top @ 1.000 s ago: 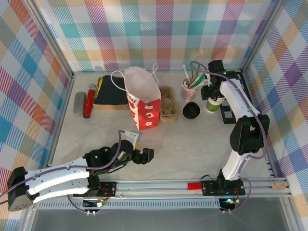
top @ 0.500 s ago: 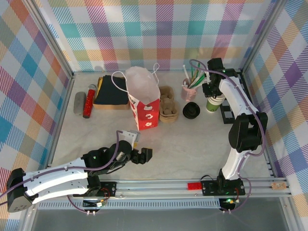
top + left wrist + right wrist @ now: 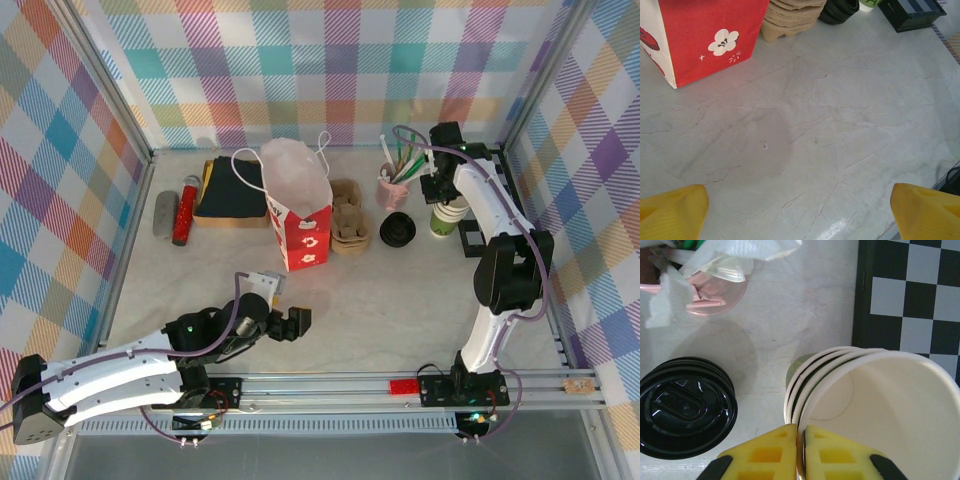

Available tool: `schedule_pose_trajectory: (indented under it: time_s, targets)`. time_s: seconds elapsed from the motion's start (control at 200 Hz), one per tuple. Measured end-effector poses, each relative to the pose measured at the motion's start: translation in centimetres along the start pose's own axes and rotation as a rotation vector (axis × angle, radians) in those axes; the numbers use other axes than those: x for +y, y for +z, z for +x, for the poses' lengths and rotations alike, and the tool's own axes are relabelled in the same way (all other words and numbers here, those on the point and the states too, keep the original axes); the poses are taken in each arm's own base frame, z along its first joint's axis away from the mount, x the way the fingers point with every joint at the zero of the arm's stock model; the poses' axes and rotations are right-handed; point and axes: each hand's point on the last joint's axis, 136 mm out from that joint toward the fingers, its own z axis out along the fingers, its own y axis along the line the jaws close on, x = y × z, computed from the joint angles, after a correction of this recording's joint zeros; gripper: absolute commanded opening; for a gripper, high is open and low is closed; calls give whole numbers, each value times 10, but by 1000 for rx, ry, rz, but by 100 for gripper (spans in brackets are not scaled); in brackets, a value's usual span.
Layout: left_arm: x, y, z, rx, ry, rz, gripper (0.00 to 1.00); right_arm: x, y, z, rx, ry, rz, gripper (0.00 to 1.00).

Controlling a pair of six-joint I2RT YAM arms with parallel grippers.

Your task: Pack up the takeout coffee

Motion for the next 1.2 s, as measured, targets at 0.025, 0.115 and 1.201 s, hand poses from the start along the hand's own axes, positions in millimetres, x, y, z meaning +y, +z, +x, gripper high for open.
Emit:
schedule_pose_trajectory:
  time_s: [0.025,0.115,1.201]
  targets:
    - [0,0,0,0,0,-1,93,0,0,0,0,-1,4,10]
    - [1,-1,1,2,1,-5,93,1,-1,0,1,-11,19,8]
    - [13,-23,-10,-57,-10,-21,97,5,-90,-29,-132,-161,186,3]
